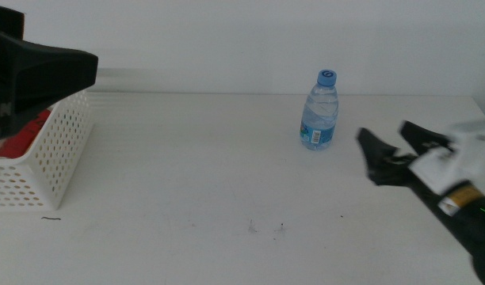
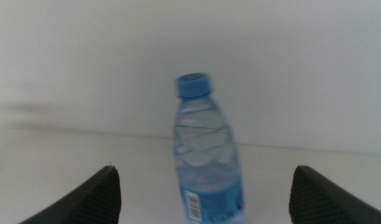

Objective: Use arms to grab the bottles and put them into the dustbin to the left of the table.

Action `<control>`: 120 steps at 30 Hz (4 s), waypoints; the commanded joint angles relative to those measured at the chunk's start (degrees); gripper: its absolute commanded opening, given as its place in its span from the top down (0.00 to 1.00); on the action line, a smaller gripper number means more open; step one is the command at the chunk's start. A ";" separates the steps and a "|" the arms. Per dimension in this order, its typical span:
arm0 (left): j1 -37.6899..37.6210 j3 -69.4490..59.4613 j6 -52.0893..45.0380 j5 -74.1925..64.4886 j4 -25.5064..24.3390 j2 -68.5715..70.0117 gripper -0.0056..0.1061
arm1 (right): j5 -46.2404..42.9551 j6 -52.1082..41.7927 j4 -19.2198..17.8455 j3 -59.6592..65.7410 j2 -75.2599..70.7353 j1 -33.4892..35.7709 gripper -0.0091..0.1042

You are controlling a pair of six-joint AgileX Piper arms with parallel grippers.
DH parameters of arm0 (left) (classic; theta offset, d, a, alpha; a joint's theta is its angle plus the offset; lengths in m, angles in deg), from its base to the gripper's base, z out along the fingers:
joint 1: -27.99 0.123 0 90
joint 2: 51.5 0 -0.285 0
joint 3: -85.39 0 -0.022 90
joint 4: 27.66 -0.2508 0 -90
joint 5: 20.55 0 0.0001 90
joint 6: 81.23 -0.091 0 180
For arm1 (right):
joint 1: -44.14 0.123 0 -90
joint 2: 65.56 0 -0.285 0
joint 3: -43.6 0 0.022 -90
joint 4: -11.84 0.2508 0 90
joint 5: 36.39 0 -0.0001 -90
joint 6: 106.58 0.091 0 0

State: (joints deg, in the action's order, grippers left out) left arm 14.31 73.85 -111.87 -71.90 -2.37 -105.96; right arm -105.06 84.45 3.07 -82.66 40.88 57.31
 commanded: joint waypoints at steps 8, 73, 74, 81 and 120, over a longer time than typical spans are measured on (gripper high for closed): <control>-0.14 0.24 0.66 0.67 0.09 0.12 0.11 | 12.43 -6.58 0.98 -18.19 13.70 4.26 0.14; -0.14 0.24 0.73 1.05 0.09 0.12 0.11 | 83.69 -5.04 8.12 -32.42 -13.06 32.06 0.11; -0.14 0.24 0.73 1.05 0.09 0.12 0.11 | 87.81 -5.56 8.12 -33.26 -16.25 32.06 0.11; -0.14 0.24 0.73 1.05 0.09 0.12 0.11 | 111.34 -6.29 8.12 -46.08 -33.05 32.06 0.12; -3.10 -36.18 6.20 29.98 0.00 10.19 0.11 | 113.53 -3.34 8.12 -48.15 -35.37 32.06 0.12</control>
State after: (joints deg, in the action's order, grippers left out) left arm 12.49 42.52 -107.48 -47.83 -4.31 -97.04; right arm 8.58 81.06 11.84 -130.49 5.71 89.27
